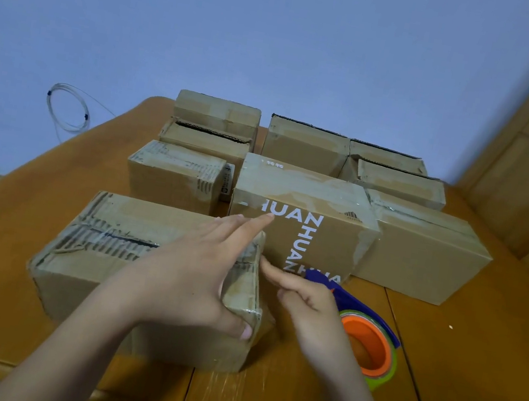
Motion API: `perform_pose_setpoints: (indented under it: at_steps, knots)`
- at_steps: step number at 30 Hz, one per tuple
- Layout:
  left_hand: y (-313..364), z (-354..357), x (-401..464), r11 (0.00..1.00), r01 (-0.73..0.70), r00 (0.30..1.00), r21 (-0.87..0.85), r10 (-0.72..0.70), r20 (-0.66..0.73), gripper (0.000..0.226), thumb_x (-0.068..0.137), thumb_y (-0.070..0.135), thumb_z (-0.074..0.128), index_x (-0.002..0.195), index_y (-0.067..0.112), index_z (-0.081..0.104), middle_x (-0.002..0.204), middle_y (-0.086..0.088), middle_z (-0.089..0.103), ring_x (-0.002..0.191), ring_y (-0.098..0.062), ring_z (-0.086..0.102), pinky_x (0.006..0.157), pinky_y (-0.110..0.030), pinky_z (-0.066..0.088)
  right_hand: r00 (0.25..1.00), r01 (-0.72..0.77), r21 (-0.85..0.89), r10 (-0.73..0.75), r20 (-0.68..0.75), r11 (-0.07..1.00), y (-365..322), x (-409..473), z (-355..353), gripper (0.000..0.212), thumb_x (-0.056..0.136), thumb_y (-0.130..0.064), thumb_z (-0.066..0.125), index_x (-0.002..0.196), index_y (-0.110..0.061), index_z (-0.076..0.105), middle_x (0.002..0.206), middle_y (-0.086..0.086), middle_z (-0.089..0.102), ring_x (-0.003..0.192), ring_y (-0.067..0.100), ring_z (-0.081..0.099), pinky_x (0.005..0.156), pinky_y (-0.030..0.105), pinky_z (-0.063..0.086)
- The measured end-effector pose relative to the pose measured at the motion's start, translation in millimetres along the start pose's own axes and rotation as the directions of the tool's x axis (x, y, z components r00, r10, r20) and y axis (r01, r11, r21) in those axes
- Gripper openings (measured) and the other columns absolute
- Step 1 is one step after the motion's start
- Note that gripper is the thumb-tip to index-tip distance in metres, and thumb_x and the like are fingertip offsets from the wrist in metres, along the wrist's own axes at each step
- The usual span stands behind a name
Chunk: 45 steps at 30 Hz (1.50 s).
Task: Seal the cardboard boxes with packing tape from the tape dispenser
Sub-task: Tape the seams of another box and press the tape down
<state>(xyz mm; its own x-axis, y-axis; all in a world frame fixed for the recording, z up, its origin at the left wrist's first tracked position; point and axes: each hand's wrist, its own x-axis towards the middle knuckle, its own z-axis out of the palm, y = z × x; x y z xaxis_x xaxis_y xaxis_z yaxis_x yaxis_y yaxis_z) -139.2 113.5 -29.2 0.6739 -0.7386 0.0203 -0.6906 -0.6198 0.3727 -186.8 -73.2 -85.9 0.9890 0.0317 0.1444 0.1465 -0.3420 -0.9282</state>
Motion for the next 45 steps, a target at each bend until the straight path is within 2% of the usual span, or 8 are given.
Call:
perform_pose_setpoints:
  at_steps: [3,9,14,20,26,36,41,45]
  knots:
    - [0,0,0,1.000,0.006,1.000,-0.006,-0.006,-0.003,0.128,0.064,0.064,0.075,0.144,0.043,-0.023,0.158,0.015,0.001,0.145,-0.005,0.001,0.114,-0.020,0.011,0.995,0.057,0.108,-0.048,-0.086,0.992,-7,-11,-11,0.036,0.091,-0.013,0.047,0.119,-0.031,0.062,0.119,-0.018,0.066,0.117,0.001,0.056,0.096,0.011,0.041]
    - [-2,1,1,1.000,0.009,1.000,-0.003,-0.010,-0.020,0.129,0.063,0.064,0.075,0.146,0.040,-0.020,0.160,0.011,0.005,0.145,-0.007,0.006,0.117,-0.026,0.017,0.982,0.162,0.168,-0.142,-0.125,0.972,-10,-42,1,0.036,0.080,-0.038,0.059,0.115,-0.035,0.068,0.114,-0.009,0.067,0.109,0.010,0.060,0.088,0.019,0.048]
    - [-3,1,1,1.000,-0.005,1.000,0.015,0.006,-0.030,0.129,0.062,0.065,0.075,0.147,0.038,-0.018,0.158,0.012,0.008,0.144,-0.007,0.010,0.117,-0.027,0.020,0.954,0.252,-0.061,-0.258,-0.152,0.966,-1,-44,16,0.027,0.082,-0.033,0.061,0.108,-0.027,0.067,0.108,-0.011,0.062,0.104,0.017,0.059,0.085,0.030,0.048]
    - [-3,1,1,1.000,-0.019,0.999,0.023,0.020,-0.043,0.130,0.062,0.067,0.074,0.149,0.036,-0.017,0.158,0.009,0.012,0.144,-0.009,0.014,0.115,-0.027,0.021,0.896,0.340,-0.160,-0.371,-0.245,0.927,5,-36,23,0.011,0.081,-0.033,0.066,0.088,-0.026,0.063,0.099,-0.015,0.063,0.101,0.010,0.060,0.083,0.022,0.047]
    - [-1,-1,1,1.000,-0.003,1.000,0.004,0.003,-0.015,0.129,0.063,0.063,0.076,0.148,0.036,-0.017,0.158,0.012,0.009,0.143,-0.009,0.015,0.113,-0.025,0.021,0.880,0.360,-0.043,-0.354,-0.315,0.932,10,-34,28,0.005,0.079,-0.026,0.065,0.075,-0.025,0.067,0.093,-0.014,0.067,0.093,0.007,0.063,0.079,0.013,0.045]
    - [0,-2,0,1.000,-0.011,1.000,0.018,0.011,-0.004,0.126,0.066,0.059,0.076,0.150,0.031,-0.014,0.159,0.006,0.009,0.145,-0.010,0.010,0.114,-0.022,0.016,0.973,0.230,0.297,-0.210,-0.098,0.927,11,-9,11,0.035,0.055,-0.053,0.084,0.075,-0.034,0.063,0.092,-0.006,0.067,0.090,0.013,0.059,0.082,0.029,0.046]
    - [2,-1,1,0.999,-0.025,1.000,0.047,0.025,-0.003,0.125,0.068,0.059,0.074,0.149,0.032,-0.018,0.157,0.006,0.010,0.143,-0.010,0.011,0.111,-0.020,0.016,0.981,0.121,0.010,-0.121,0.155,0.993,-4,19,-9,0.062,0.037,-0.048,0.084,0.090,-0.032,0.056,0.097,-0.009,0.054,0.094,0.008,0.049,0.087,0.027,0.040]
    - [3,-1,2,0.997,-0.028,0.999,0.067,0.029,-0.014,0.124,0.069,0.058,0.074,0.150,0.030,-0.016,0.157,0.008,0.006,0.142,-0.008,0.009,0.106,-0.014,0.011,0.950,0.188,-0.147,-0.142,0.277,0.971,-17,35,-17,0.056,0.046,-0.039,0.083,0.089,-0.023,0.050,0.095,-0.004,0.046,0.089,0.009,0.044,0.081,0.024,0.041]
